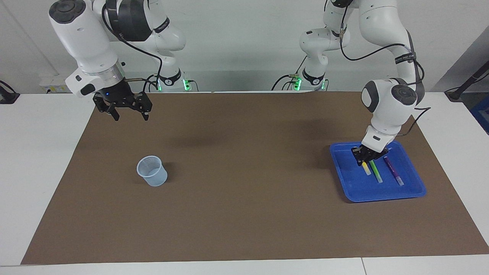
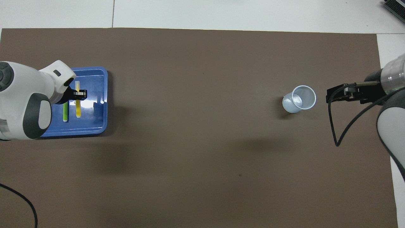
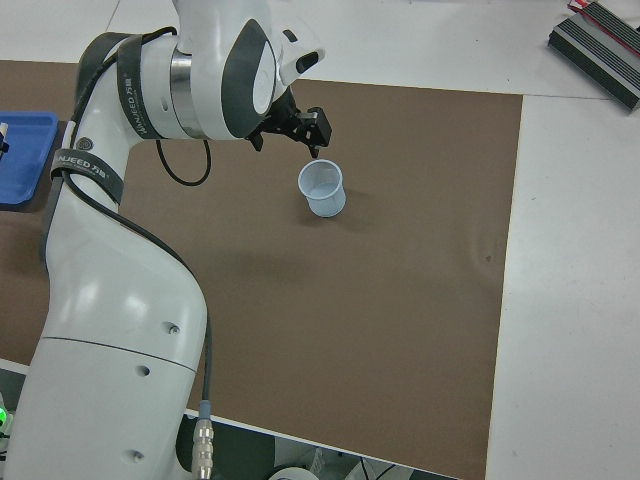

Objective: Right arm passes pens to left for tray arrangement
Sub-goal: 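Open the left gripper to release the yellow pen in the tray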

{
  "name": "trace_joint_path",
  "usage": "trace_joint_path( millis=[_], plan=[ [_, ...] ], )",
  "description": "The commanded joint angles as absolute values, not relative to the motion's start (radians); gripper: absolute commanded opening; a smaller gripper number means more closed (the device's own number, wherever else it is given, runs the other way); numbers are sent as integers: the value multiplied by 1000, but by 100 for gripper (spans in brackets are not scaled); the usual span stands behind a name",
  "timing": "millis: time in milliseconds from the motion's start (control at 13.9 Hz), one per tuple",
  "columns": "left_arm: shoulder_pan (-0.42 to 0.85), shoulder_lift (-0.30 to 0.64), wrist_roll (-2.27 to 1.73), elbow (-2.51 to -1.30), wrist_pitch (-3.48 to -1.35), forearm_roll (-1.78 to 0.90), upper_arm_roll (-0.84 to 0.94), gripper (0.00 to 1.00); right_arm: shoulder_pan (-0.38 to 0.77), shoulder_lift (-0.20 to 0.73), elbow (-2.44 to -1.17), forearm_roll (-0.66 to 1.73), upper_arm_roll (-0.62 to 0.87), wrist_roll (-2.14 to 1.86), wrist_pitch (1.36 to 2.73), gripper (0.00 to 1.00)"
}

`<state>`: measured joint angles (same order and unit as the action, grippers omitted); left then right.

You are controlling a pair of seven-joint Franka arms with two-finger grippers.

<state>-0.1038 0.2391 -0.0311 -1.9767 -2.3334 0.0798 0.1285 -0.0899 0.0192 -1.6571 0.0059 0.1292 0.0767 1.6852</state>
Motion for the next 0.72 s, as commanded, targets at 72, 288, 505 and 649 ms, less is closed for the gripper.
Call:
trace_joint_path(
  millis=[72,288,505,649],
  plan=[
    [-112,319,-34,-1945,-2398,101,133,0,-103,-9,-1684,-3,141,55,1675,100],
    [-110,331,-57,-1954,-2404,101,133,0,-106,-9,-1686,-3,141,54,1675,100],
    [-112,334,-57,-1965,-2416,101,133,0,-101,-9,-1687,-3,141,54,1674,100],
    [-113,344,-58,-1967,-2427,101,133,0,-97,-11,-1687,3,143,52,1664,100]
  ],
)
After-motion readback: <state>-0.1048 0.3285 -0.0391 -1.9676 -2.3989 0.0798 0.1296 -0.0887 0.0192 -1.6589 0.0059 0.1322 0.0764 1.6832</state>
